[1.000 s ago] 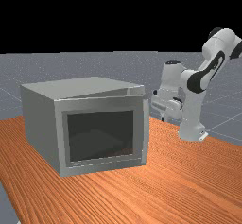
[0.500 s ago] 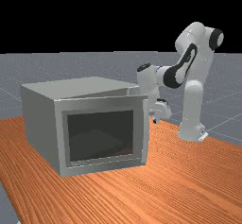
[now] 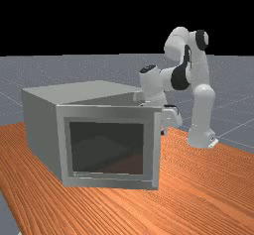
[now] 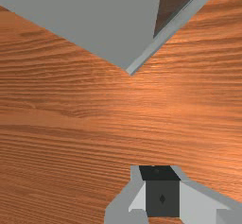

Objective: Open the microwave

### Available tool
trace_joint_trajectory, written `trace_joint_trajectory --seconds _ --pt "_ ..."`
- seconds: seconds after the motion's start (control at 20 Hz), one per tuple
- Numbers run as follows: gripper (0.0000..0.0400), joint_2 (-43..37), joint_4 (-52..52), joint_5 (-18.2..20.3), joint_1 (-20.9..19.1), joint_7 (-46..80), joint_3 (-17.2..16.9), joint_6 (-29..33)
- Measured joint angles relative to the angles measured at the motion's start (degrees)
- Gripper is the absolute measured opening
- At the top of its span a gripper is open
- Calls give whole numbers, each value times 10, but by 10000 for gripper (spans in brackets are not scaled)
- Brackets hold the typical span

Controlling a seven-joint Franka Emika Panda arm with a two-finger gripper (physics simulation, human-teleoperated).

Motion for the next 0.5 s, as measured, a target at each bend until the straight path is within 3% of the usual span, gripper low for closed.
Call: trace_joint_trajectory --seconds 0.2,0.5 --pt "0 -132 163 -77 103 23 -58 -116" --pt "0 -193 265 -99 139 40 -96 -133"
